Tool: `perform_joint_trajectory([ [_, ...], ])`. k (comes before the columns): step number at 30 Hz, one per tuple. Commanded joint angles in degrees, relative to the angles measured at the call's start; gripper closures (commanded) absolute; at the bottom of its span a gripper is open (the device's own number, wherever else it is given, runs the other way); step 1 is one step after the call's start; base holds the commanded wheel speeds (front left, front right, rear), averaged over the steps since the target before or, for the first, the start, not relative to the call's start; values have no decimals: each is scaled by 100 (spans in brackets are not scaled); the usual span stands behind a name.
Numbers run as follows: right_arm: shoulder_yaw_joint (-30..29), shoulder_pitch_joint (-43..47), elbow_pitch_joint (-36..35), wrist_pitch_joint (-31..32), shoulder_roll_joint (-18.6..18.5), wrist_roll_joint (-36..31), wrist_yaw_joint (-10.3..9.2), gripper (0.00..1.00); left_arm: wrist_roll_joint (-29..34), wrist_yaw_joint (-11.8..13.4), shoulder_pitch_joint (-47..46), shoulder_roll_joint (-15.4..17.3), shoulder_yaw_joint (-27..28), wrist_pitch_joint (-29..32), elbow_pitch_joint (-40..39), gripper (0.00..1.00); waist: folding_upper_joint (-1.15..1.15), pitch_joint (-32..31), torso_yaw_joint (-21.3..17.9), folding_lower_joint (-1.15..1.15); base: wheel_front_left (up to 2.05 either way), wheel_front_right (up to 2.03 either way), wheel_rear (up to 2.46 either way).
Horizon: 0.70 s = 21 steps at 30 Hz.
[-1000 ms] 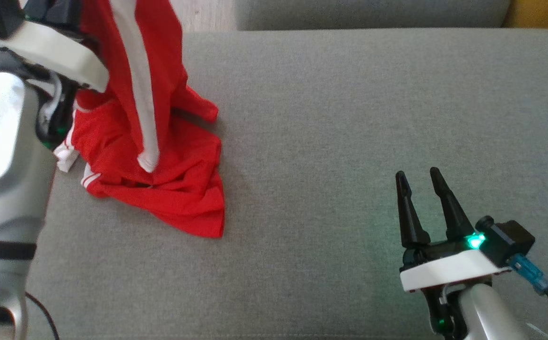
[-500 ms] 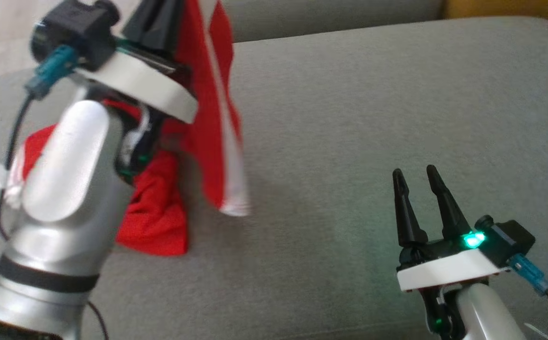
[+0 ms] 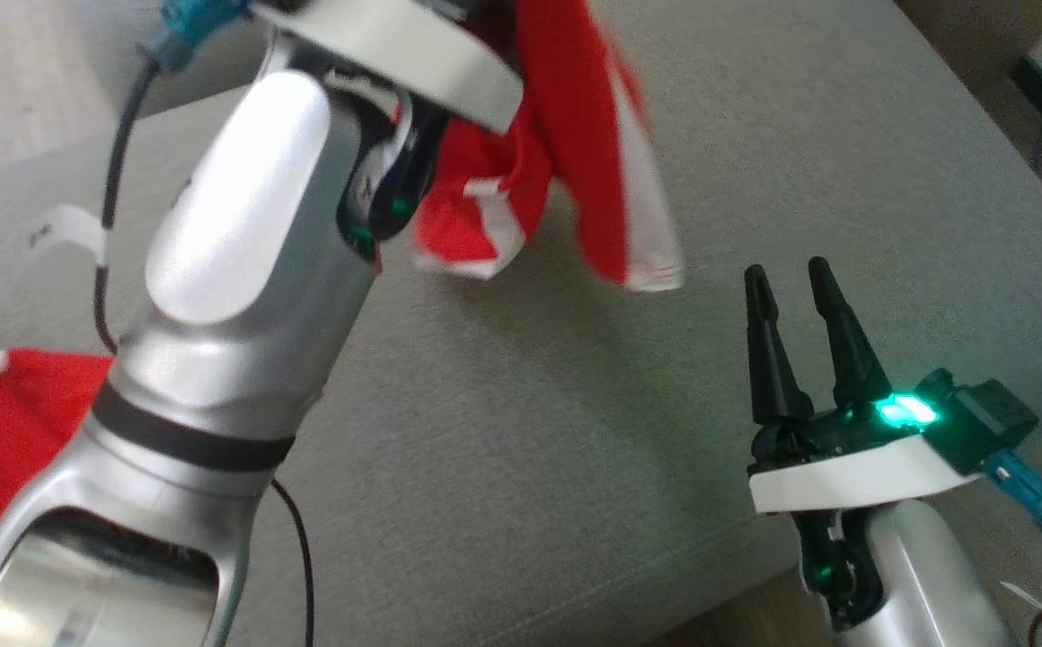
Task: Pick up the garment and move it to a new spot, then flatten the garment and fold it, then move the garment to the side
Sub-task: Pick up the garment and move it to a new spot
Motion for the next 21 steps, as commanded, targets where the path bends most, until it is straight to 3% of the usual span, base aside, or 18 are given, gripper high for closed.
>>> perform_joint_trajectory([
  [1, 104, -217, -235, -36, -25, 43, -5, 0, -118, 76, -436, 79, 204, -124, -73, 100, 0, 185, -302, 0, 0, 0, 0],
  [7, -20, -203, -365, -36, -25, 71, -5, 0, -179, 304, -306, 28, 282, -312, 201, 100, 0, 341, -264, 0, 0, 0, 0],
  [11, -45, -215, -362, -36, -25, 39, -5, 0, 125, 218, 345, 83, 385, -321, 288, 100, 0, 468, -129, 0, 0, 0, 0],
  [14, -37, -268, -346, -36, -25, -4, -5, 0, 632, 62, 1133, 335, 505, -322, 406, 100, 0, 571, 32, 0, 0, 0, 0],
  [21, -56, -307, -266, -36, -25, -106, -5, 0, 1206, 31, 1955, 582, 984, -323, 363, 100, 0, 610, 273, 0, 0, 0, 0],
])
